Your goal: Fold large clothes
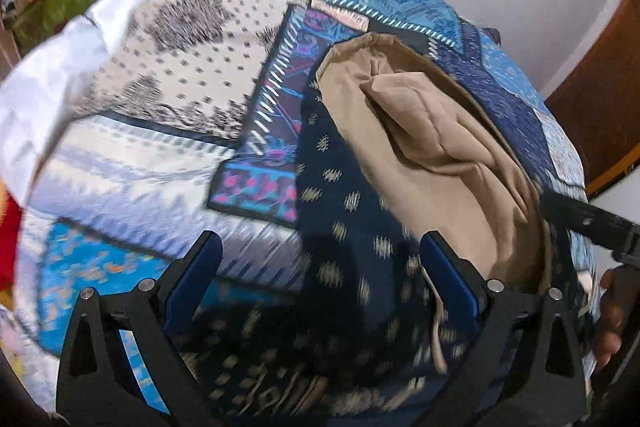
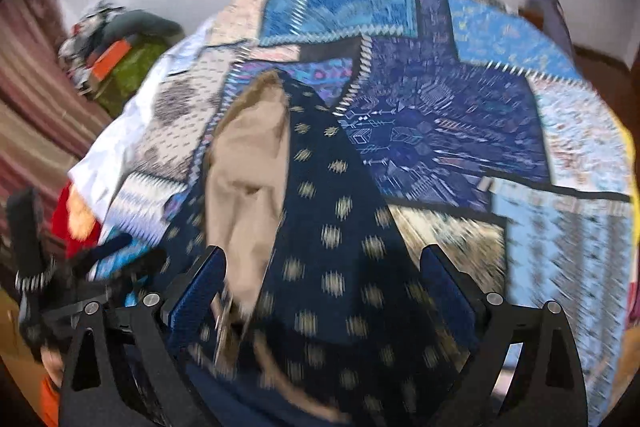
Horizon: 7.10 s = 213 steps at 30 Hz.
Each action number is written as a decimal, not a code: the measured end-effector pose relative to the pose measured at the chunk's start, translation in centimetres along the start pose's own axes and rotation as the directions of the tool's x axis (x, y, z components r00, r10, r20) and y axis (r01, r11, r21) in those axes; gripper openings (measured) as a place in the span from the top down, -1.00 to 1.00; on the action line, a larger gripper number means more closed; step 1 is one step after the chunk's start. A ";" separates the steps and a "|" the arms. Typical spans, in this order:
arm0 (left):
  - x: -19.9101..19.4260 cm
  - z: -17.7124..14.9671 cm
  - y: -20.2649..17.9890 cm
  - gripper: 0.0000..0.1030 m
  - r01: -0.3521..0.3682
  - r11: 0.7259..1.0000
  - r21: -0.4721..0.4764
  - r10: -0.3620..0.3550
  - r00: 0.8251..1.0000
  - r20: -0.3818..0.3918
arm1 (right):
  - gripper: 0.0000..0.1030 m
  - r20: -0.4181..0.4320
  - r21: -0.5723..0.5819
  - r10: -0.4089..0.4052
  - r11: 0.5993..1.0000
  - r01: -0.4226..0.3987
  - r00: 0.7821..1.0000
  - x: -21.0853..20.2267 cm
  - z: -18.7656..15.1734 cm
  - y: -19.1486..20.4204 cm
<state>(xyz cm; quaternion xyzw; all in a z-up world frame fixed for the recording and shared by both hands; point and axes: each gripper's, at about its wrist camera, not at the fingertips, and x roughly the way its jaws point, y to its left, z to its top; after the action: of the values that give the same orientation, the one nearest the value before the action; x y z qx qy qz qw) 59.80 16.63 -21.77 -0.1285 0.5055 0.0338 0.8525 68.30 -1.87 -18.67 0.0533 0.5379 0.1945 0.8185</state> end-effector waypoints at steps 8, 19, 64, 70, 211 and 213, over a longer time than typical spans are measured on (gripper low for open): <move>3.7 0.7 -0.6 -0.47 0.001 0.998 -0.056 -0.001 1.000 -0.008 | -0.14 0.062 -0.084 -0.073 0.993 0.078 0.995 3.9 1.1 1.6; -5.4 -0.4 -5.0 0.78 0.060 0.989 0.138 -0.080 0.987 0.142 | 0.74 0.149 -0.079 0.083 0.994 -0.072 0.985 -1.5 -2.0 1.7; -7.6 -10.4 -1.3 -0.47 0.003 0.976 0.218 -0.006 1.000 0.013 | -0.79 0.128 -0.224 0.044 0.974 -0.015 0.991 -13.1 -16.3 2.7; -2.2 -8.1 -2.0 -0.09 0.072 0.983 0.166 -0.061 0.996 -0.070 | -0.40 -0.004 -0.139 0.082 0.987 -0.082 0.997 -6.5 -12.6 1.9; -11.1 -12.9 8.9 -0.93 -0.262 0.950 0.169 0.259 0.965 0.038 | -0.96 0.192 -0.154 -0.184 0.964 0.214 0.964 -18.5 -21.3 -7.5; -11.9 -14.4 9.0 -0.93 -0.228 0.963 0.145 0.228 0.974 0.021 | -0.96 0.185 -0.132 -0.133 0.978 0.159 0.974 -19.2 -22.4 -7.2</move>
<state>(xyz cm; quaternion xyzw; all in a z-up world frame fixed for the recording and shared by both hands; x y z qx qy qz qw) 40.05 22.48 -19.63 -0.0064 0.5164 0.0946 0.8511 43.38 -18.37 -13.61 -0.0295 0.4506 0.1670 0.8765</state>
